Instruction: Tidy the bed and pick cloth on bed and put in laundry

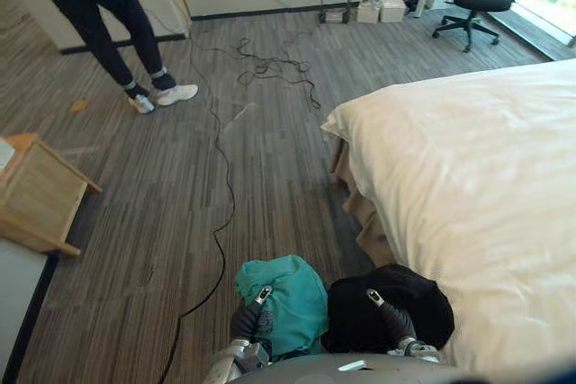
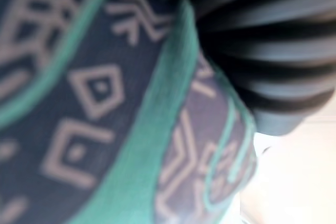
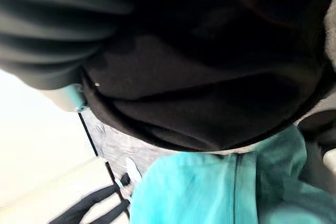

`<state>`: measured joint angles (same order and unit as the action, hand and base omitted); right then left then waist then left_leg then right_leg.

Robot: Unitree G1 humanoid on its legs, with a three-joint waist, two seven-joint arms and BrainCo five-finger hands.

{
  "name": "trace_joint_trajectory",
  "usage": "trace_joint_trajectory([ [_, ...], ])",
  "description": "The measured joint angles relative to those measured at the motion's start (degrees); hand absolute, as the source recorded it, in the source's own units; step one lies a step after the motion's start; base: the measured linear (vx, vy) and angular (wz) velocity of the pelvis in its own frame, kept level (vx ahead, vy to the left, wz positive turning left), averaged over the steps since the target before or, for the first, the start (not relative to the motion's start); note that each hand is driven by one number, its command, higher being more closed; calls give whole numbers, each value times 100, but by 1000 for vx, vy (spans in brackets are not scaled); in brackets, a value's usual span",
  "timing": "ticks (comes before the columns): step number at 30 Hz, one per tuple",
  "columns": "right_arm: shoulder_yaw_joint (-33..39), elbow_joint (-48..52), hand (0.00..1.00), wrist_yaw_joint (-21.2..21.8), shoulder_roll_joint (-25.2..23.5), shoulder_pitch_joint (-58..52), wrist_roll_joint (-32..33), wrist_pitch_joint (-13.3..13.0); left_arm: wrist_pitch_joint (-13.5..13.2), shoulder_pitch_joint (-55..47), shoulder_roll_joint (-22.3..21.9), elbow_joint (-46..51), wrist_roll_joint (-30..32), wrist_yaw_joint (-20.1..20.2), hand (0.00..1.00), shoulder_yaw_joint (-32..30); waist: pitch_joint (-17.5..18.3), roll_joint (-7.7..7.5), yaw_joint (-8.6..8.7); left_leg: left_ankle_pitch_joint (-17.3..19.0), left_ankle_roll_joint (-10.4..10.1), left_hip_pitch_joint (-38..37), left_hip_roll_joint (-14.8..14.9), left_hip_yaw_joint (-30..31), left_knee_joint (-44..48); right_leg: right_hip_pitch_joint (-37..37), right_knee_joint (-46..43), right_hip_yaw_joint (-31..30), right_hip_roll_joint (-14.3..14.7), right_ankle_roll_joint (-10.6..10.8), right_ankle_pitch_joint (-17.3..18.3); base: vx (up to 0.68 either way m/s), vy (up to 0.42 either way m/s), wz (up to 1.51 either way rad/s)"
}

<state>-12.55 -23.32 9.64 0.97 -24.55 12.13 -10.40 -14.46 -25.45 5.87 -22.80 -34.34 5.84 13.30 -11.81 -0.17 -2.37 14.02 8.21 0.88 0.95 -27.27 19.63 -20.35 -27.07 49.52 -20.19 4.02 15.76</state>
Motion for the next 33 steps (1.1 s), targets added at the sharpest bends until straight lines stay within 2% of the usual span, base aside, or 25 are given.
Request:
trace_joint_trajectory([
  [3, -214, 2, 100, 7, 14, -2, -3, -88, -1, 0, 52, 14, -2, -10, 100, 7, -59, 28, -28, -211, 92, -225, -203, 290, -439, 204, -459, -4, -120, -20, 9, 35, 47, 59],
  [5, -352, -7, 100, 4, 34, -15, -8, -185, 1, 4, 131, -2, -3, -57, 100, 72, -134, 67, -15, -297, 109, -438, -339, 502, -680, 367, -875, -131, -256, -173, 47, 36, 22, 60],
  [6, -419, -11, 100, -3, 39, -16, -9, -235, 1, 30, 171, -12, -4, -120, 100, 164, -128, 42, 4, -322, 13, -519, -437, 717, -844, 653, -1005, -513, -205, -292, 125, 25, -9, 88],
  [9, -517, -95, 100, -159, 40, -11, 52, -408, -25, 254, 252, -343, 7, -127, 100, 381, -130, 21, 207, -441, -100, -535, -510, 1380, -983, 1152, -737, -1682, 391, -167, 251, 67, -47, 130],
  [10, -502, -253, 100, -254, 45, 9, 151, -515, -28, 337, 277, -414, 23, -123, 100, 487, -127, 16, 241, -524, -53, -582, -518, 1614, -1041, 1239, -389, -2062, 645, -161, 247, 130, -72, 126],
  [12, -446, -371, 100, -365, 62, 39, 378, -616, -31, 393, 390, -421, 30, -123, 100, 653, -87, -43, 226, -589, -91, -599, -594, 1937, -1071, 1315, 181, -2533, 904, -105, 186, 123, -65, 104],
  [13, -371, -463, 100, -409, 84, 54, 549, -660, -31, 419, 440, -420, 36, -124, 100, 712, -43, -90, 212, -613, -99, -614, -673, 2077, -1092, 1346, 527, -2804, 986, -154, 49, 125, -87, 66],
  [15, -303, -530, 100, -419, 168, 59, 702, -684, -32, 423, 455, -420, 36, -143, 100, 712, -12, -132, 178, -681, -105, -700, -784, 2133, -1152, 1334, 906, -2929, 1000, -195, -310, 125, -109, 29],
  [16, -255, -533, 100, -408, 254, 61, 751, -685, -15, 426, 415, -444, 35, -187, 100, 756, 16, -131, 200, -682, -133, -752, -788, 2154, -1167, 1218, 1041, -2929, 1020, -162, -294, 104, -116, 2],
  [18, -146, -533, 100, -369, 271, 53, 806, -682, -6, 391, 350, -443, 55, -209, 100, 926, 50, -17, 219, -720, -223, -803, -747, 2145, -1292, 1158, 1222, -2967, 1113, -158, -331, 82, -123, -6],
  [20, -106, -532, 100, -306, 322, 52, 861, -659, 1, 357, 331, -423, 247, -209, 100, 1046, 77, -8, 267, -776, -336, -918, -681, 2098, -1467, 1098, 1343, -2976, 1185, -207, -371, 64, -138, -15],
  [23, -111, -531, 100, -275, 314, 27, 915, -624, 1, 346, 340, -423, 373, -206, 100, 1137, 120, -93, 301, -831, -527, -1196, -603, 2041, -1686, 898, 1447, -2998, 1276, -208, -371, 39, -140, -14],
  [26, -111, -531, 100, -243, 312, 4, 928, -615, 0, 338, 321, -419, 384, -188, 100, 1142, 151, -124, 305, -846, -550, -1291, -555, 2006, -1772, 834, 1504, -3031, 1337, -214, -367, 6, -70, -8],
  [27, -159, -532, 100, -120, 291, -56, 962, -561, 11, 39, 232, -326, 338, -75, 100, 1142, 494, -59, 462, -1122, -488, -1412, -531, 1995, -2164, 871, 1597, -3111, 1429, -266, -396, 0, 0, 0],
  [33, -164, -532, 100, -120, 300, -69, 963, -561, 10, 33, 233, -326, 321, -75, 100, 1142, 502, -39, 469, -1121, -489, -1402, -510, 1957, -2186, 883, 1647, -3139, 1460, -290, -420, 1, -1, -2],
])
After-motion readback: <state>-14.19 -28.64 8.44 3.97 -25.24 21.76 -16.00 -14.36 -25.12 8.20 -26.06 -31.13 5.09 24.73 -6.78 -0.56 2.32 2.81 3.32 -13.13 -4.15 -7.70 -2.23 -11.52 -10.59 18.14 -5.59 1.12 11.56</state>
